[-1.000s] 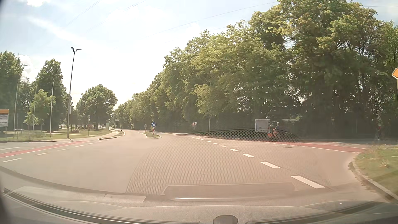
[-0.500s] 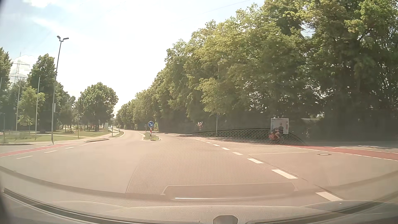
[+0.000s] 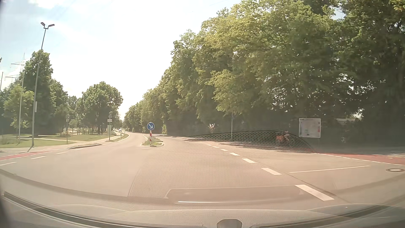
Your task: Follow the waypoints while adhering to traffic rules and regulations
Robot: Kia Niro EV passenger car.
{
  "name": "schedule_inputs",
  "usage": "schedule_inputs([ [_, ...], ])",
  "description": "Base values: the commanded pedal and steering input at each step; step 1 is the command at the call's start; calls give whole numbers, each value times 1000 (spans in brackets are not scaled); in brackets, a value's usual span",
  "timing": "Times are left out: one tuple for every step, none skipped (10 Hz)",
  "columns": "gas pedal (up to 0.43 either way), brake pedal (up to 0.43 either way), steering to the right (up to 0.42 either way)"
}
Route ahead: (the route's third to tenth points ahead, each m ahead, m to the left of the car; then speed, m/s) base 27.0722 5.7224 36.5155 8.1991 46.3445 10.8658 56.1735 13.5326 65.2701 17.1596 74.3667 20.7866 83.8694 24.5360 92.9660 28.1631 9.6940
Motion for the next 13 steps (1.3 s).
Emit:
schedule_inputs([
  [157,0,-38],
  [157,0,-38],
  [157,0,-39],
  [157,0,-39],
  [157,0,-39],
  [157,0,-38],
  [157,0,-38],
  [157,0,-38],
  [157,0,-36],
  [157,0,-36],
  [157,0,-37],
  [157,0,-37],
  [157,0,-38],
])
